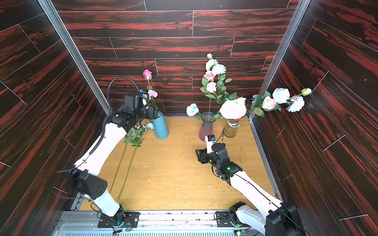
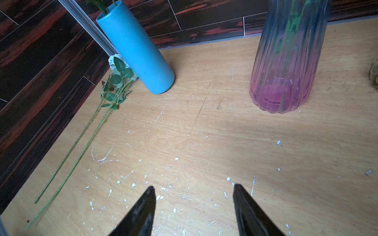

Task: Pick out blue flowers from the vase
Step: Move the vase to the center of the board.

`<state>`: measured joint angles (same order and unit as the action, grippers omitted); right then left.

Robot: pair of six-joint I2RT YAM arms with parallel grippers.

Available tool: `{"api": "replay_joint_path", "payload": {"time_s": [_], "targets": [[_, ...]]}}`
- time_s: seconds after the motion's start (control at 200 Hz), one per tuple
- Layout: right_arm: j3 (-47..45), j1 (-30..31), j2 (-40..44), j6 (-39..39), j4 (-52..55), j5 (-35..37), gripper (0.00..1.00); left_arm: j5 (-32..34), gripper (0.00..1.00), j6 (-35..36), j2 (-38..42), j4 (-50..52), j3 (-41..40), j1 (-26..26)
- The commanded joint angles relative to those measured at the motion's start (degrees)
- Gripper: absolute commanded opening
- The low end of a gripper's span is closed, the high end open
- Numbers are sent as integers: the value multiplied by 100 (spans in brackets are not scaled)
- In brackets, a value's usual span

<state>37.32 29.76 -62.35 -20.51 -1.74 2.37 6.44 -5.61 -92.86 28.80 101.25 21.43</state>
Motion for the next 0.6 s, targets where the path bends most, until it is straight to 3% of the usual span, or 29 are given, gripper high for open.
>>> {"api": "replay_joint_path", "payload": {"time_s": [0.0, 0.235, 0.371, 0.471, 0.591], "targets": [[113, -14, 157, 73, -8, 13, 63, -247, 78, -441, 1094, -878, -1061, 269], [665, -175, 524, 270, 816, 483, 64, -32, 76, -1522, 3371, -3018, -4600, 821], [1576, -271, 352, 661, 1898, 721, 66, 1, 74, -2011, 4121, -4261, -6288, 867], [2635, -287, -397, 971, 2974, 881, 63, 210, 74, -1896, 4175, -4205, -6485, 872], [3398, -286, -1027, 1162, 3393, 901, 62, 44, 74, -1801, 4145, -3785, -6264, 878]]}}
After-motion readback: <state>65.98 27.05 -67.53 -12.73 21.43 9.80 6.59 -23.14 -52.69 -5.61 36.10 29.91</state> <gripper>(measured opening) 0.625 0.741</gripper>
